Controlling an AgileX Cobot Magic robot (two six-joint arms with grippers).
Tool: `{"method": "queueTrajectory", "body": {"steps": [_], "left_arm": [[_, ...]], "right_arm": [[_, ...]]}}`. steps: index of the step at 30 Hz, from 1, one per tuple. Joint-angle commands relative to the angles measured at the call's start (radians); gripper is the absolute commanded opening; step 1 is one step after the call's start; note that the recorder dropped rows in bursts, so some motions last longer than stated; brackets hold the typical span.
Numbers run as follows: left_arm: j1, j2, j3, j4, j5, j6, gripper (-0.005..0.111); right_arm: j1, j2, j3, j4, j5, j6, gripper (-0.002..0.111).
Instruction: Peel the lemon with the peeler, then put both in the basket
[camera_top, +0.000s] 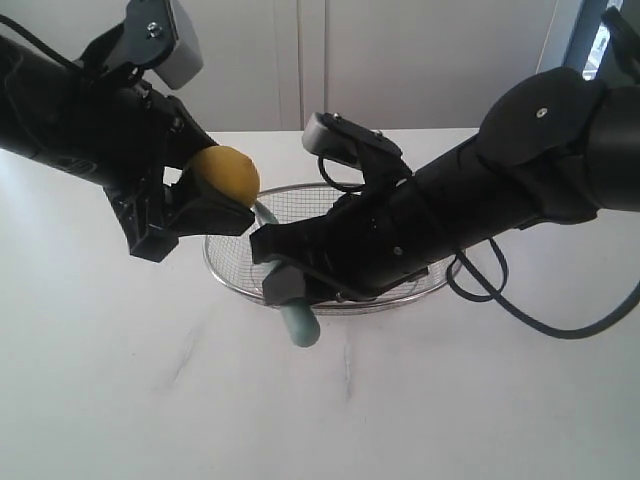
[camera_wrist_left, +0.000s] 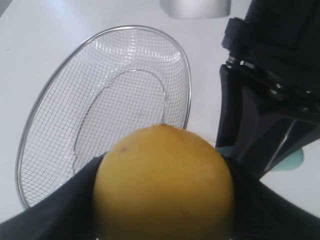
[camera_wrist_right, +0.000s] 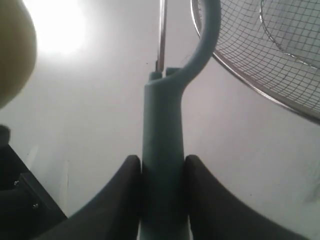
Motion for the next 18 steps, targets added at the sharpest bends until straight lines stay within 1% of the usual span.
{"method": "queueTrajectory", "body": {"steps": [1, 7, 18], "left_arm": [[-0.007, -0.014, 0.007, -0.005, -0.007, -0.026, 0.0], [-0.007, -0.008, 0.007, 0.003, 0.018, -0.026, 0.0], [-0.007, 0.05, 0.007, 0.009, 0.02, -0.024, 0.0]], "right_arm": [[0.002, -0.004, 0.006, 0.043, 0.032, -0.002, 0.0], [0.002, -0.004, 0.006, 0.048, 0.046, -0.002, 0.0], [0.002, -0.004, 0.006, 0.074, 0.078, 0.01, 0.0]]}}
